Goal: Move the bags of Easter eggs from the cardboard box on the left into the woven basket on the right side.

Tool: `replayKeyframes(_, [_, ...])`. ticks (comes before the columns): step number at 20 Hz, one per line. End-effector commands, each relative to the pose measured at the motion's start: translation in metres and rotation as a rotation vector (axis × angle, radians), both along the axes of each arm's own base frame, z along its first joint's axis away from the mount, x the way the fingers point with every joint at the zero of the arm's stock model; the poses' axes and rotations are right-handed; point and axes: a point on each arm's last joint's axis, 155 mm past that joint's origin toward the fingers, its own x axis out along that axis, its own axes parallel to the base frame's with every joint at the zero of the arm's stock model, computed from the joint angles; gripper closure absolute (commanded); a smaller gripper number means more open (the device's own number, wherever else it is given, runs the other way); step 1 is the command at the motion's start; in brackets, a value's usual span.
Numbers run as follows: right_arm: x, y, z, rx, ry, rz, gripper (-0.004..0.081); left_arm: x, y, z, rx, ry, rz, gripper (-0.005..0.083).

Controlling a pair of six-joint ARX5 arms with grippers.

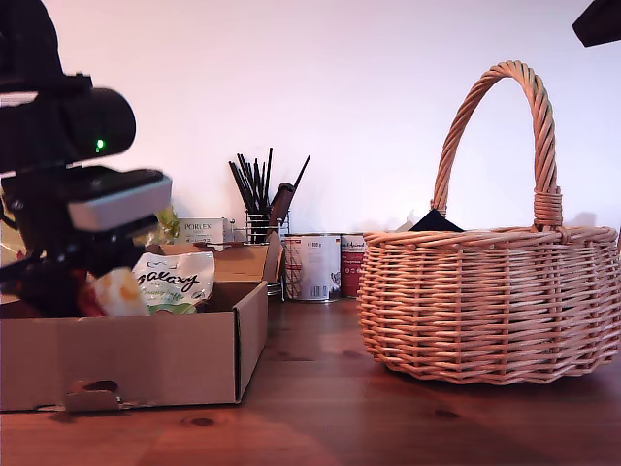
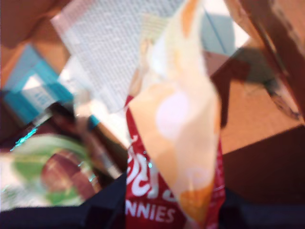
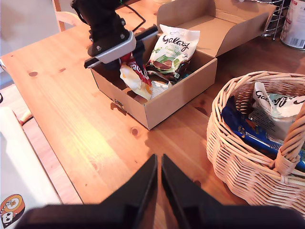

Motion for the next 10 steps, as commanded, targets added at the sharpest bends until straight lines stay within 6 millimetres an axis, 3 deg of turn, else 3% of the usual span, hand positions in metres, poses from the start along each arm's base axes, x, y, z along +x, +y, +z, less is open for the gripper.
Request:
replayKeyframes(1, [-0.001,0.001,0.004,0.003,-0.016,0.008,0.0783,-0.002,-0.002,0.014,-0.025,-0.032,0.022,0.0595])
replayKeyframes(10, [0.000,0.001,0.005,0.005,-0.019,0.008,0.0783,0.004,-0.017,0.062,-0.168,-0.125,0.106,0.0595])
